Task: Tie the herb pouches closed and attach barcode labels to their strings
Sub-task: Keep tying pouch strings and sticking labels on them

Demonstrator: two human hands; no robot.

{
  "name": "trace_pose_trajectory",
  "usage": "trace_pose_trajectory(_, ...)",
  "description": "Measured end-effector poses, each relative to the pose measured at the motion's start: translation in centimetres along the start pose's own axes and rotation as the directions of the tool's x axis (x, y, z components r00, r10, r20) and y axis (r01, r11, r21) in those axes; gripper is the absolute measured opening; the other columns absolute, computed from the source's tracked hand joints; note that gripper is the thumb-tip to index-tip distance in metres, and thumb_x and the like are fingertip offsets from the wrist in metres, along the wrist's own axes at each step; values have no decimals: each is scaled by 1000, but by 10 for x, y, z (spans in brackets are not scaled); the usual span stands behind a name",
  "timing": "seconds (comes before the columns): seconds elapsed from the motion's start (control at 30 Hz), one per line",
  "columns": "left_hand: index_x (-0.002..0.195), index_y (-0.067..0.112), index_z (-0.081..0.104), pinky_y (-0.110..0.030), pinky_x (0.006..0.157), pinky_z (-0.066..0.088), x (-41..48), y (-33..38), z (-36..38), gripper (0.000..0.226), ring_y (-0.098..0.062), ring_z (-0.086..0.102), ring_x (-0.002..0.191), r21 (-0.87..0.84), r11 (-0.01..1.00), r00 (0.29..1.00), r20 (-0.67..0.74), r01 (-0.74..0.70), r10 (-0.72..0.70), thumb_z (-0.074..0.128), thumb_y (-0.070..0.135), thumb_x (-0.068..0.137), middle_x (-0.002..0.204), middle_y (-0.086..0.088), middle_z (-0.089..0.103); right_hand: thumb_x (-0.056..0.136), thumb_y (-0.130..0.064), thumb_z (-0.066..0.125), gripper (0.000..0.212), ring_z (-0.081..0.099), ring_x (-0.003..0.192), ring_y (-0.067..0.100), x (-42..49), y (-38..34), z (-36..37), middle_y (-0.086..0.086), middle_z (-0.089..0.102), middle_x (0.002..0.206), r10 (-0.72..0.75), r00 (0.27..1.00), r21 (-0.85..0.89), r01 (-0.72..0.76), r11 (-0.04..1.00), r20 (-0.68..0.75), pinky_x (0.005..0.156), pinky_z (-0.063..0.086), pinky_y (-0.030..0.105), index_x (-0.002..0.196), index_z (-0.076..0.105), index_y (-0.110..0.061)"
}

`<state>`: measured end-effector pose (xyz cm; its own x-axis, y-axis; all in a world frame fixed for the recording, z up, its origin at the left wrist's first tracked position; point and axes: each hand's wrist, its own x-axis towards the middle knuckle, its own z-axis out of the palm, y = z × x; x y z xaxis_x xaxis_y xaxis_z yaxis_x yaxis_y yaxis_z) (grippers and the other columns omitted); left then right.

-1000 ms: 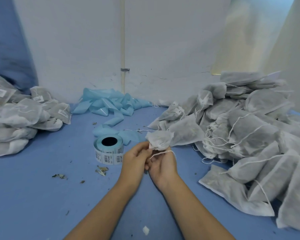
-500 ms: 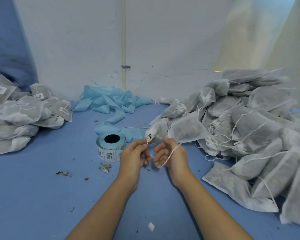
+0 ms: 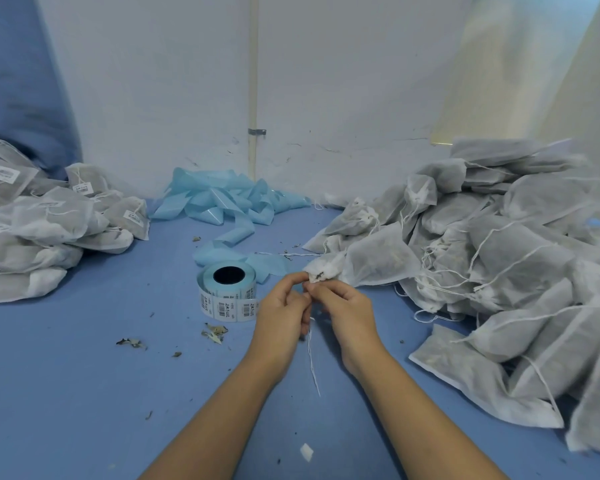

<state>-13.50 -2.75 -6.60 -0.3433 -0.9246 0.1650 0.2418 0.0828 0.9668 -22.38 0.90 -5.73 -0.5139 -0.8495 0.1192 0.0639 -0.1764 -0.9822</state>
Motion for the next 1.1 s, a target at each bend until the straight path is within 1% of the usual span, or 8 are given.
trace_pose_trajectory(0.2, 93, 35, 61, -19, 48, 34, 2, 2, 2, 44, -9, 36, 47, 183, 983, 1000, 25, -6, 1, 44, -5, 87, 51, 5, 39, 83, -3, 63, 11, 61, 74, 13, 3, 2, -2, 6, 70, 80, 149, 983, 250, -118, 961, -107, 75, 49, 22, 78, 74, -5)
trace_pose_trajectory(0.33, 90, 35, 59, -16, 46, 33, 1, 2, 4, 44, -9, 40, 48, 282, 958, 999, 20, -47, 44, 44, -6, 86, 52, 4, 43, 85, -1, 60, 14, 56, 74, 13, 4, 3, -4, 6, 67, 79, 164, 977, 297, -118, 948, -135, 71, 45, 21, 79, 72, -5)
trace_pose_trajectory(0.57, 105, 21, 57, -12, 46, 34, -4, -5, -1, 23, 0, 41, 45, 385, 914, 990, -11, -128, 143, 49, 4, 92, 54, 7, 44, 87, -6, 63, 13, 57, 76, 13, 4, 4, -5, 5, 66, 80, 59, 997, 141, -67, 988, 57, 71, 46, 21, 94, 70, 3)
trace_pose_trajectory(0.73, 116, 22, 55, -13, 47, 34, -2, -6, 2, 33, 0, 41, 45, 448, 882, 988, 21, -147, 154, 48, 3, 90, 53, 9, 44, 84, -10, 70, 9, 51, 61, 7, 5, 9, -2, -7, 61, 61, -15, 988, -3, 15, 1000, -151, 60, 42, 17, 77, 71, -4)
trace_pose_trajectory(0.87, 129, 22, 53, -11, 46, 35, -3, -6, 3, 44, 0, 42, 43, 477, 862, 985, 50, -171, 168, 46, 2, 90, 55, 10, 45, 84, -12, 70, 16, 50, 60, 6, 5, 13, -1, -9, 61, 57, -94, 969, -138, 63, 988, -230, 64, 43, 25, 68, 72, -10)
trace_pose_trajectory(0.93, 135, 23, 51, -10, 47, 35, -4, -4, 3, 49, -3, 48, 47, 481, 858, 982, 50, -183, 181, 44, 1, 91, 63, 6, 55, 84, -11, 69, 16, 50, 65, 9, 5, 13, 0, -2, 62, 61, -78, 973, -105, 56, 993, -218, 67, 42, 29, 69, 73, -8)
trace_pose_trajectory(1.03, 143, 30, 41, -4, 55, 37, -4, -5, 2, 57, -10, 58, 86, 479, 857, 981, 58, -192, 187, 42, 2, 94, 108, -16, 67, 85, -8, 65, 18, 54, 71, 13, 4, 11, 1, 17, 66, 72, -55, 982, -67, 44, 997, -179, 71, 45, 30, 70, 74, -7)
trace_pose_trajectory(1.1, 143, 32, 39, -5, 56, 36, -4, -3, 1, 60, -8, 61, 78, 465, 865, 982, 66, -188, 178, 41, 0, 93, 105, -15, 67, 87, -5, 61, 24, 62, 73, 7, 4, 10, 1, 6, 74, 78, -48, 989, -29, 45, 999, -141, 72, 50, 20, 71, 75, -16)
